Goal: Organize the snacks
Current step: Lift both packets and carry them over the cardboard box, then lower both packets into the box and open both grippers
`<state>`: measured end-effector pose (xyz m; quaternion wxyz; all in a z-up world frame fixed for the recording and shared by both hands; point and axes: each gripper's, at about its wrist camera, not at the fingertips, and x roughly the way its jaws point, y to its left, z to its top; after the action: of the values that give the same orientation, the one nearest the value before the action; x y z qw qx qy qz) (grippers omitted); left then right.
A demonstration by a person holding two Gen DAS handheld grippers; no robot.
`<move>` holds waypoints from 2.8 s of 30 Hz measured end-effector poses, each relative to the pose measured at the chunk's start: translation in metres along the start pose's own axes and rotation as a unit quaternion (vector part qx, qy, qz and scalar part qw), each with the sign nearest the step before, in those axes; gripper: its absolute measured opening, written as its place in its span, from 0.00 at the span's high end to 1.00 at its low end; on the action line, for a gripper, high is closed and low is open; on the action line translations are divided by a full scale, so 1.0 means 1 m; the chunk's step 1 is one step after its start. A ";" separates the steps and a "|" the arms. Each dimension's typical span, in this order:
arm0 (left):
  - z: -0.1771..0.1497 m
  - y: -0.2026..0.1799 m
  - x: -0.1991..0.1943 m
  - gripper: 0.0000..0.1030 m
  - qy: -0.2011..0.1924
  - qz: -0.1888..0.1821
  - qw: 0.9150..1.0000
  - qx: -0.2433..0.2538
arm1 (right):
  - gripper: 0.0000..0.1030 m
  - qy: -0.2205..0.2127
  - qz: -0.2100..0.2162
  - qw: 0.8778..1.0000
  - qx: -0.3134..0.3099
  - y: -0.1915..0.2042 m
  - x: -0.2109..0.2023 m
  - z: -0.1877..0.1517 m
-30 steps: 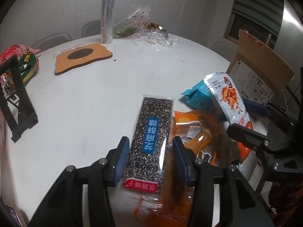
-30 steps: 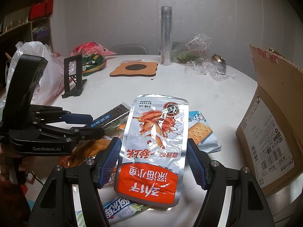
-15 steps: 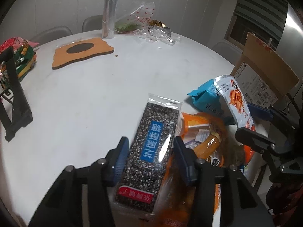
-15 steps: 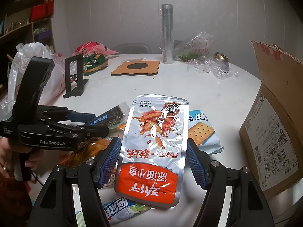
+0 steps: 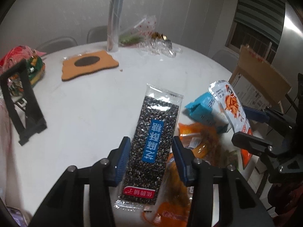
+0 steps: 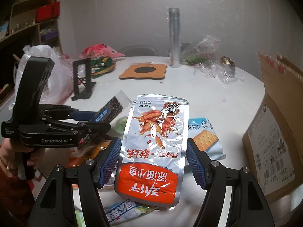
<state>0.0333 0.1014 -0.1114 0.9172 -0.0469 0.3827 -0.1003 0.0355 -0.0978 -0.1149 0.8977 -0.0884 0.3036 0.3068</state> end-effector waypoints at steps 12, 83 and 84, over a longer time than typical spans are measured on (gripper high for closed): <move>0.043 -0.034 -0.076 0.60 -0.087 0.019 0.996 0.025 | 0.36 -0.067 0.048 0.996 -0.042 -0.004 -0.063 0.043; 0.186 -0.301 0.067 0.49 0.050 -0.093 0.970 0.219 | 0.31 -0.006 -0.093 0.996 -0.001 -0.211 -0.102 0.014; 0.186 -0.301 0.065 0.46 0.048 -0.092 0.970 0.220 | 0.30 -0.007 -0.093 0.996 -0.001 -0.210 -0.102 0.013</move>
<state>0.1661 -0.2047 0.0234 0.8723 0.1254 0.3892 -0.2681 0.1055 -0.3113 -0.0489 0.9242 -0.1150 0.2879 0.2232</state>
